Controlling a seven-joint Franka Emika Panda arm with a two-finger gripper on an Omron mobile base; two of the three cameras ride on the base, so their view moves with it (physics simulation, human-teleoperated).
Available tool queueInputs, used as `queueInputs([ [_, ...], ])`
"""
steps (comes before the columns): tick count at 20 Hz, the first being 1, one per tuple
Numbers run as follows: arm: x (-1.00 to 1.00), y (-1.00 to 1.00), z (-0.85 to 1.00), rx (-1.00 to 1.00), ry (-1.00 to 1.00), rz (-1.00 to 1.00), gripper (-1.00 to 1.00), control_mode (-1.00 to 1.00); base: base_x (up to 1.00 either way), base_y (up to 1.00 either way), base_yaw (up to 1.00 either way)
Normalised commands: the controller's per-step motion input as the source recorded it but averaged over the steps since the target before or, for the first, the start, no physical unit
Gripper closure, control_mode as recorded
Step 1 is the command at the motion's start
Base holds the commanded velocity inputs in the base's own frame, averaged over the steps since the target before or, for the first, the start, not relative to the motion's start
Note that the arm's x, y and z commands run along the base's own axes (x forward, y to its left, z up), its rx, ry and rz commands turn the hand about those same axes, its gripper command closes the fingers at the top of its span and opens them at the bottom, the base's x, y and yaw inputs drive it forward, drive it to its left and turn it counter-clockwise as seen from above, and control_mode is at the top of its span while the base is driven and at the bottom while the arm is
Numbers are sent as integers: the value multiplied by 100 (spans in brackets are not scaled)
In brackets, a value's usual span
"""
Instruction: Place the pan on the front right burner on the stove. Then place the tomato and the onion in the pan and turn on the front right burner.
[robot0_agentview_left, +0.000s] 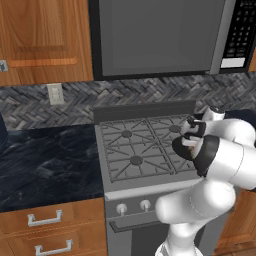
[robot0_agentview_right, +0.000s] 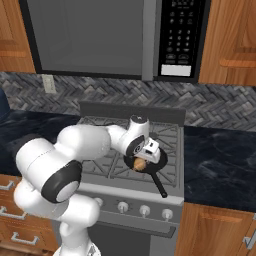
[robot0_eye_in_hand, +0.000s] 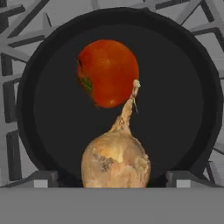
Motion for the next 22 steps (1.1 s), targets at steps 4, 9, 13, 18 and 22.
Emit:
queueInputs([
  [4,-34,0,56,-3,-16,0,-100,-100,0,0,0],
  [9,-45,0,49,-3,-14,0,-100,-100,0,0,0],
  [13,-81,0,24,-1,-12,0,-100,-100,0,0,0],
  [18,-93,-8,16,0,-17,0,-100,-100,0,0,0],
  [22,-92,-20,11,0,-26,3,-100,-100,0,0,0],
])
